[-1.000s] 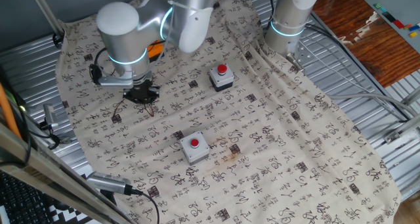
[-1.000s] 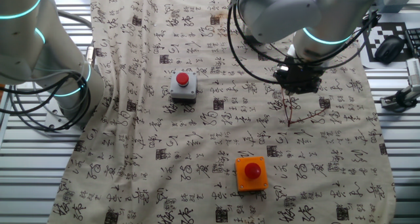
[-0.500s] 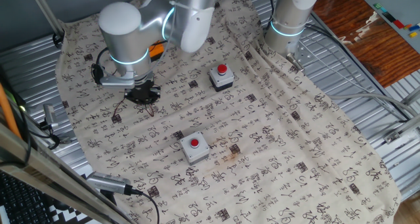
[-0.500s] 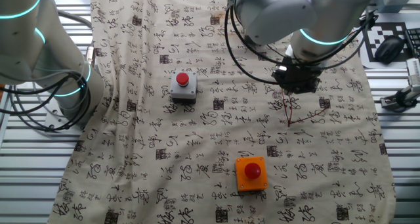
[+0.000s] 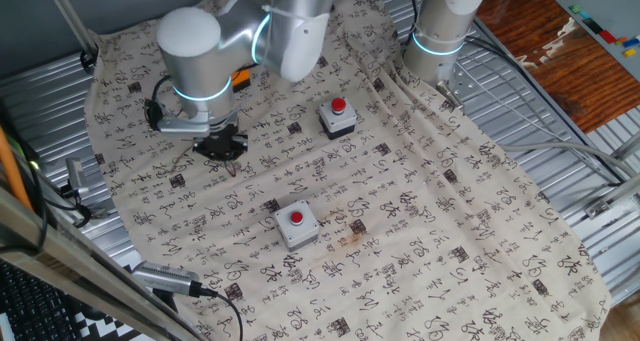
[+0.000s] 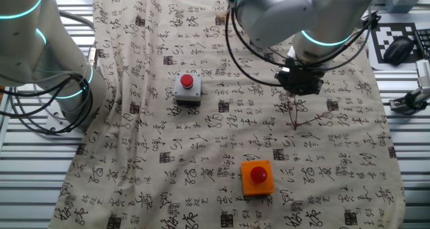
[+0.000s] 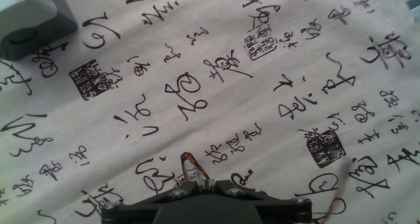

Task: Unfold the leg of the glasses (with one hand)

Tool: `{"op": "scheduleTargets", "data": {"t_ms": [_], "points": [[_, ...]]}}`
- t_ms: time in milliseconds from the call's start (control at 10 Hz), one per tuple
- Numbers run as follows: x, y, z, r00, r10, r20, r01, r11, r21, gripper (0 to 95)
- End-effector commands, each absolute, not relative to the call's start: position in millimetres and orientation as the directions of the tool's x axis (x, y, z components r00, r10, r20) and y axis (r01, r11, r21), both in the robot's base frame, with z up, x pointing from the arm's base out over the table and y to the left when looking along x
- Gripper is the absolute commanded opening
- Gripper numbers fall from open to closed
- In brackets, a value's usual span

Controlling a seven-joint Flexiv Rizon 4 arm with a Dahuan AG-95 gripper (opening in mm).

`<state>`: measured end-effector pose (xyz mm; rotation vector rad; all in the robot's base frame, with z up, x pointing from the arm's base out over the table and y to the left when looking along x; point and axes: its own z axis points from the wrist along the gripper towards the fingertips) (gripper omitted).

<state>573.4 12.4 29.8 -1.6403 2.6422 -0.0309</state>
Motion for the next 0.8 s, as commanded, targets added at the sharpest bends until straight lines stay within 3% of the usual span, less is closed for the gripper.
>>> {"op": "scheduleTargets", "data": {"t_ms": [100,800], "points": [[573,12,29,-0.442,-0.897,-0.018,-0.896,0.442,-0.033,0.0],[555,12,25,-0.437,-0.899,-0.019,-0.898,0.438,-0.036,0.0]]}}
